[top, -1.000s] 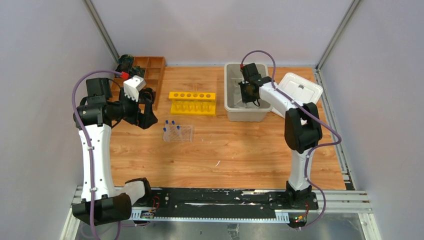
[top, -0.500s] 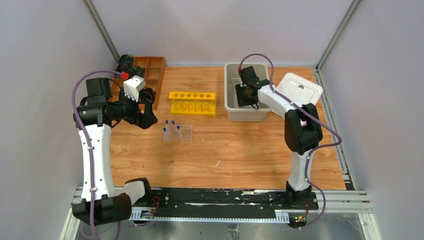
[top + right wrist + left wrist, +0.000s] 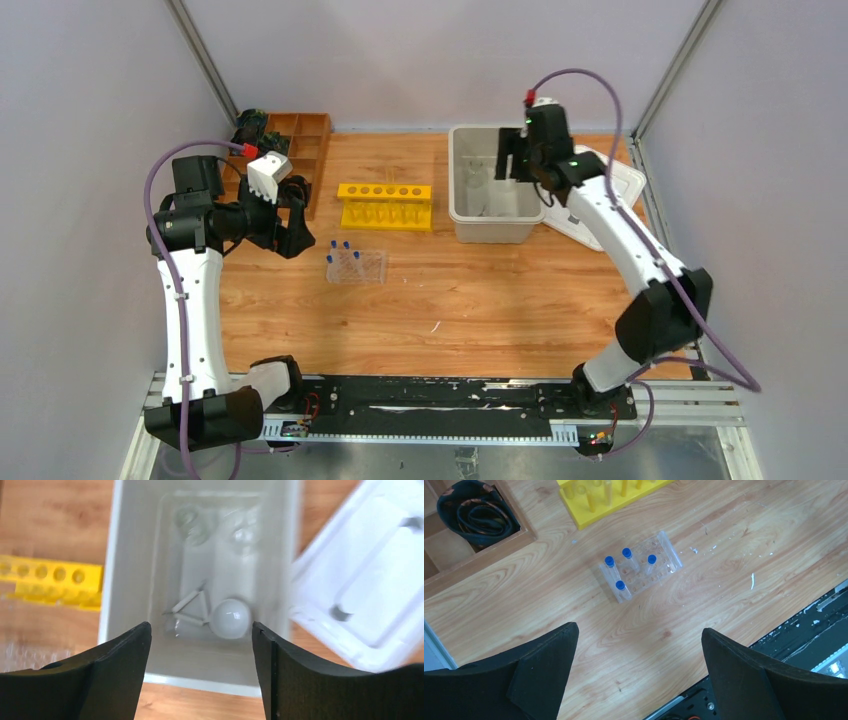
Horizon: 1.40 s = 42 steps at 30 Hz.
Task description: Organize the chemistry lab equipment
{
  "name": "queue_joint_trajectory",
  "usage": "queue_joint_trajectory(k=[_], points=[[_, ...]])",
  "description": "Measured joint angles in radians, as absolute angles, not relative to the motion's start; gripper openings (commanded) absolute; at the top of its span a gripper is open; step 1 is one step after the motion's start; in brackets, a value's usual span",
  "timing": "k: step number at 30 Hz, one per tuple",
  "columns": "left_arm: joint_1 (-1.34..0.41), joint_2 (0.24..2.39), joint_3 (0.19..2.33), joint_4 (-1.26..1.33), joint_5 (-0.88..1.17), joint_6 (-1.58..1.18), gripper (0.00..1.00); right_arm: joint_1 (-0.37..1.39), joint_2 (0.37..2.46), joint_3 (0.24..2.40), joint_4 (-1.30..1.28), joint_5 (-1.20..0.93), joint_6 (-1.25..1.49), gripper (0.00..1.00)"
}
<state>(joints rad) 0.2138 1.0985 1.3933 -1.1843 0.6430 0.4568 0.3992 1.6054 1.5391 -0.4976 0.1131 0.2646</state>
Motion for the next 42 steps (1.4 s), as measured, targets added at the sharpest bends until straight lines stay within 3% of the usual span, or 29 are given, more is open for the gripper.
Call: queue_joint_trajectory(k=[2, 7, 11, 16, 28, 42], points=[[0.214, 1.098, 1.393, -1.184, 0.643, 0.457, 1.00, 0.342, 1.533, 1.534, -0.498, 0.138, 0.290, 0.94], [0.214, 1.098, 1.393, -1.184, 0.644, 0.458, 1.00, 0.128, 1.422, 1.443, -0.501, 0.183, 0.361, 0.97], [0.214, 1.098, 1.393, -1.184, 0.648, 0.461, 1.00, -0.018, 1.460, 1.327, -0.514, 0.188, 0.434, 0.84], [0.214, 1.095, 1.384, -1.184, 0.659, 0.465, 1.00, -0.112, 1.579, 1.238, -0.549, 0.210, 0.517, 0.82], [0.214, 1.116, 1.362, -1.184, 0.687, 0.487, 1.00, -0.180, 1.742, 1.232, -0.492, 0.203, 0.622, 0.69], [0.214, 1.149, 1.354, -1.184, 0.717, 0.505, 0.99, -0.214, 1.757, 1.129, -0.441, 0.211, 0.689, 0.57]])
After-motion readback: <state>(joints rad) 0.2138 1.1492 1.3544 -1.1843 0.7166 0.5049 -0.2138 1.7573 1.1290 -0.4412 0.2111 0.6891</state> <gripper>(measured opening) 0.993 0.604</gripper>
